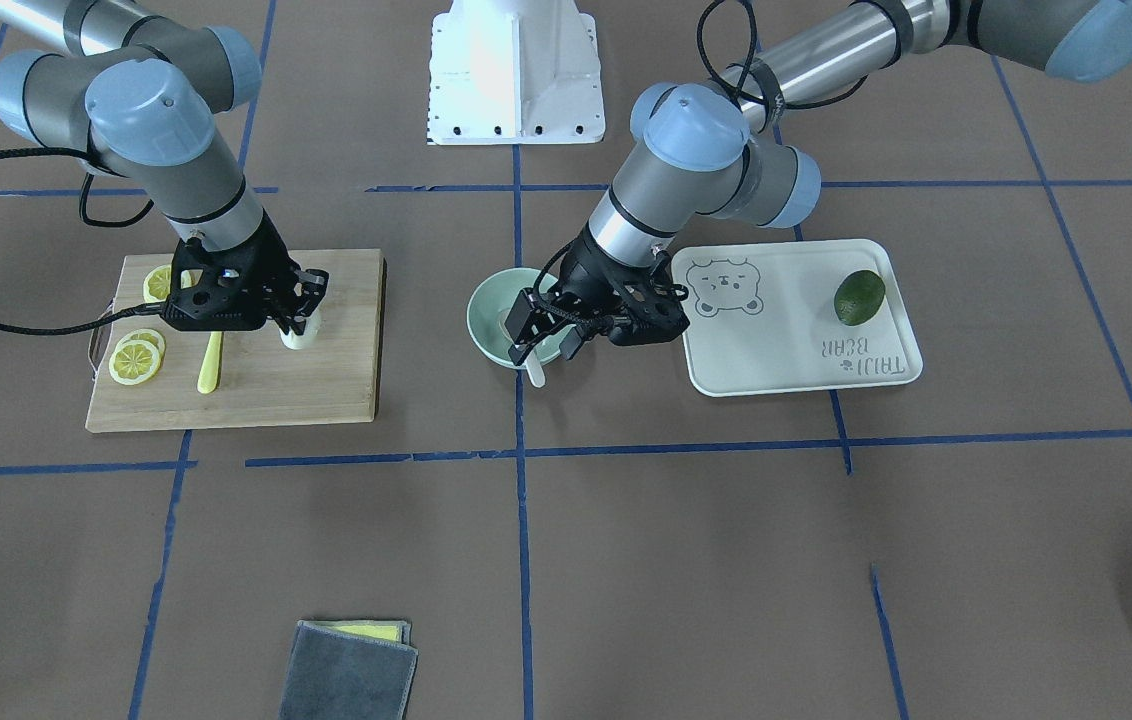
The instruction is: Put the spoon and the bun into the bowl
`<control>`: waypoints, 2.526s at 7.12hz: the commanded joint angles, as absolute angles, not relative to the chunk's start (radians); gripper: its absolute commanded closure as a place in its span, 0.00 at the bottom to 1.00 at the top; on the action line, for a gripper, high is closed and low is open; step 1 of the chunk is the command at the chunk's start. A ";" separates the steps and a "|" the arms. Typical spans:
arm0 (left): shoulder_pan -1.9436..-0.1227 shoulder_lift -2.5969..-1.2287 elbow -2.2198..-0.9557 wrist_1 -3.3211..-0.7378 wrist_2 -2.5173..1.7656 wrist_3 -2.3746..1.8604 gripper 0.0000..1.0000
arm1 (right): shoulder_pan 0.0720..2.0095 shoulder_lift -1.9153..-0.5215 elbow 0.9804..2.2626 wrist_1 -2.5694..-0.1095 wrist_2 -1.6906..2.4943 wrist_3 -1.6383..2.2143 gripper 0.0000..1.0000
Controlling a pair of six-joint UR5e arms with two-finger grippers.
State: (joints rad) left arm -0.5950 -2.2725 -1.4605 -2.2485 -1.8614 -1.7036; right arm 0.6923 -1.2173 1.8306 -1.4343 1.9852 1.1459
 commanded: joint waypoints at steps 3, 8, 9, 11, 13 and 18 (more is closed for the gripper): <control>-0.672 -2.168 -1.633 -2.078 -1.993 -1.523 0.00 | 0.637 -1.097 1.835 -1.431 1.979 1.166 1.00; -0.857 -2.080 -1.842 -1.713 -1.990 -1.127 0.00 | 0.522 -0.875 1.694 -1.427 1.893 1.258 1.00; -0.894 -2.054 -1.880 -1.666 -1.990 -1.062 0.00 | 0.506 -0.858 1.665 -1.427 1.881 1.261 1.00; -1.009 -1.981 -1.916 -1.652 -1.993 -0.920 0.00 | 0.505 -0.835 1.661 -1.421 1.876 1.291 0.44; -1.092 -1.903 -1.922 -1.654 -1.994 -0.742 0.00 | 0.505 -0.824 1.661 -1.420 1.876 1.299 0.00; -1.317 -1.736 -1.856 -1.652 -2.078 -0.333 0.00 | 0.570 -0.840 1.786 -1.678 1.891 1.187 0.00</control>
